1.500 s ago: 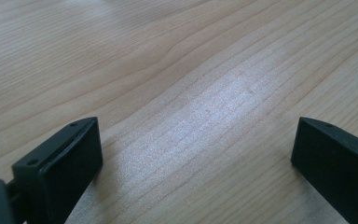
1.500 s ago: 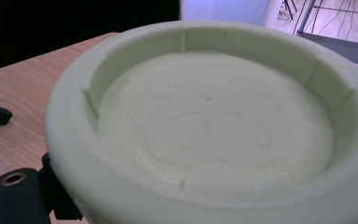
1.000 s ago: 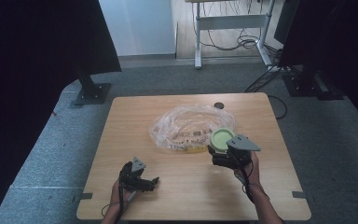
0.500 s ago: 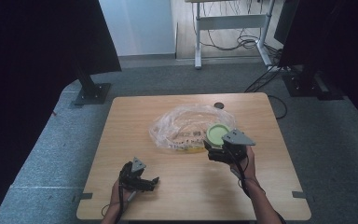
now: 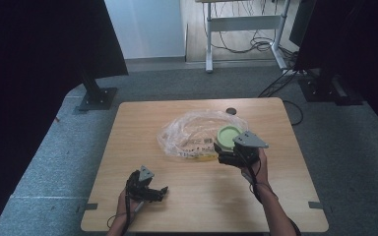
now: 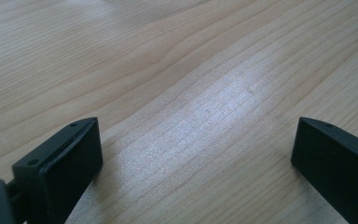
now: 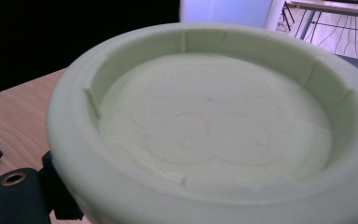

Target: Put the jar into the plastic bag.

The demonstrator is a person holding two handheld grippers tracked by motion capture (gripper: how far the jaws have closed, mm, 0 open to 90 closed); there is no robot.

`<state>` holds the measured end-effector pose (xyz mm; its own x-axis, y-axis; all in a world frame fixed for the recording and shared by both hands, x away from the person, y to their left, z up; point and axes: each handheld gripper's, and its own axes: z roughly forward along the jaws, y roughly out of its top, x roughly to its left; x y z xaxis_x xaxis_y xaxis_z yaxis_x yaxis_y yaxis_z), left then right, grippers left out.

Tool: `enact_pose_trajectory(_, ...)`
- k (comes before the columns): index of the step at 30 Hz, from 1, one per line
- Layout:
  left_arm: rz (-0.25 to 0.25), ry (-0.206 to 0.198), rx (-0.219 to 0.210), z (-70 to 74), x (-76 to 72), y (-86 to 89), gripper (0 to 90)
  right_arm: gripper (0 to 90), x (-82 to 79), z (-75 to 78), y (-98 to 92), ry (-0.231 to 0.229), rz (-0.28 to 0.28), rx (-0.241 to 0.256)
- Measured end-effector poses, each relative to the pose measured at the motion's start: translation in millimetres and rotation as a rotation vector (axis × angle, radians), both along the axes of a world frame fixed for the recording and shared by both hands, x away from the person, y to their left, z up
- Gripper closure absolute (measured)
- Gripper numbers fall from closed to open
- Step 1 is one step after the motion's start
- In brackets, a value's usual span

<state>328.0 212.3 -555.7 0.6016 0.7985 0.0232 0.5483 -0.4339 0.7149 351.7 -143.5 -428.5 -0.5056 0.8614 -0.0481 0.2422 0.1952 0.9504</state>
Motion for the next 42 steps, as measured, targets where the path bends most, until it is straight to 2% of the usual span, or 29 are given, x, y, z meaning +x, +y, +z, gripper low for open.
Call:
enact_pose_trajectory(24, 0.001, 0.0, 0.0, 0.0, 0.0, 0.0, 1.5, 11.2, 22.3, 10.4, 11.9, 0.003, -0.005, -0.001)
enact_pose_trajectory(42, 0.0, 0.0, 0.001, 0.0, -0.1, -0.1, 1.5, 11.2, 44.0, 9.4, 17.9, 0.017, -0.032, 0.013)
